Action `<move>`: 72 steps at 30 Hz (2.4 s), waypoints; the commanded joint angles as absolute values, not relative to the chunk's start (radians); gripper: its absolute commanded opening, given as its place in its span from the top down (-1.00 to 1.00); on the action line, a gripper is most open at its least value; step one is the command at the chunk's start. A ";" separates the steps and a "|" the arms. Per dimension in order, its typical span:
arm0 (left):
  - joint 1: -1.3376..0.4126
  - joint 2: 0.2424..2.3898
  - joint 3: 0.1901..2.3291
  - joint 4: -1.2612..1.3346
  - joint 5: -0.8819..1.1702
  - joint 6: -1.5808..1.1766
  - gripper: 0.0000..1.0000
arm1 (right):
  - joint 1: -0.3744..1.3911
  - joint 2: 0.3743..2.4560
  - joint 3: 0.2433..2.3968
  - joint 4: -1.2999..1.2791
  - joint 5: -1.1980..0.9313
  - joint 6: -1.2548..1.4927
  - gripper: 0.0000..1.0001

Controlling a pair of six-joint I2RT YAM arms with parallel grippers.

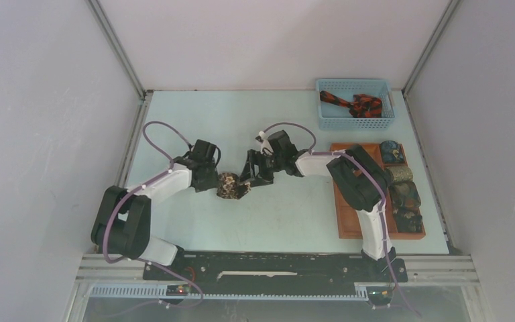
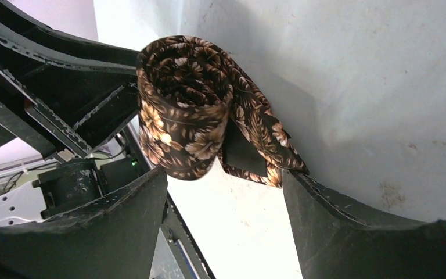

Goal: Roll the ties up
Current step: Roll the tie at the center of the board, then pick up the tie at the center of the board.

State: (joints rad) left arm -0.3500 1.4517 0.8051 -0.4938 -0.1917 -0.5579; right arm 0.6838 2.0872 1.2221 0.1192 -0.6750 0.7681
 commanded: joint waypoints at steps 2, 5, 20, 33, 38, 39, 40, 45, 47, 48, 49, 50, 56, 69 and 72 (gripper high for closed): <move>-0.354 1.398 0.798 -0.436 -0.120 -0.566 0.06 | 0.688 2.126 1.225 0.205 -0.705 0.806 -0.53; -0.361 1.393 0.794 -0.431 -0.111 -0.569 0.07 | 0.693 2.130 1.227 0.229 -0.717 0.823 -0.53; -0.371 1.393 0.763 -0.399 -0.090 -0.580 0.09 | 0.719 2.167 1.226 0.323 -0.746 0.910 -0.27; -0.371 1.397 0.757 -0.389 -0.082 -0.576 0.10 | 0.718 2.178 1.226 0.365 -0.753 0.954 0.39; -0.372 1.393 0.759 -0.387 -0.078 -0.575 0.11 | 0.718 2.181 1.226 0.365 -0.756 0.960 0.73; -0.372 1.391 0.758 -0.387 -0.078 -0.575 0.11 | 0.717 2.180 1.226 0.365 -0.756 0.961 0.82; -0.371 1.387 0.758 -0.389 -0.078 -0.576 0.11 | 0.715 2.179 1.226 0.364 -0.757 0.963 0.89; -0.371 1.370 0.759 -0.400 -0.062 -0.585 0.08 | 0.710 2.167 1.226 0.352 -0.759 0.964 1.00; -0.371 1.353 0.759 -0.409 -0.056 -0.588 0.02 | 0.708 2.160 1.226 0.342 -0.759 0.966 1.00; -0.371 1.342 0.761 -0.416 -0.055 -0.590 -0.01 | 0.706 2.155 1.226 0.337 -0.759 0.965 1.00; -0.371 1.329 0.764 -0.427 -0.057 -0.592 -0.05 | 0.705 2.151 1.226 0.330 -0.759 0.965 1.00; -0.371 1.317 0.769 -0.441 -0.060 -0.591 -0.10 | 0.703 2.147 1.226 0.323 -0.759 0.965 1.00; -0.370 1.243 0.823 -0.552 -0.095 -0.584 -0.26 | 0.685 2.106 1.226 0.261 -0.764 0.962 1.00; -0.360 1.087 0.906 -0.742 -0.139 -0.545 -0.35 | 0.609 2.009 1.226 0.132 -0.799 0.937 1.00; -0.355 1.052 0.919 -0.780 -0.146 -0.527 -0.36 | 0.589 1.982 1.226 0.088 -0.802 0.926 1.00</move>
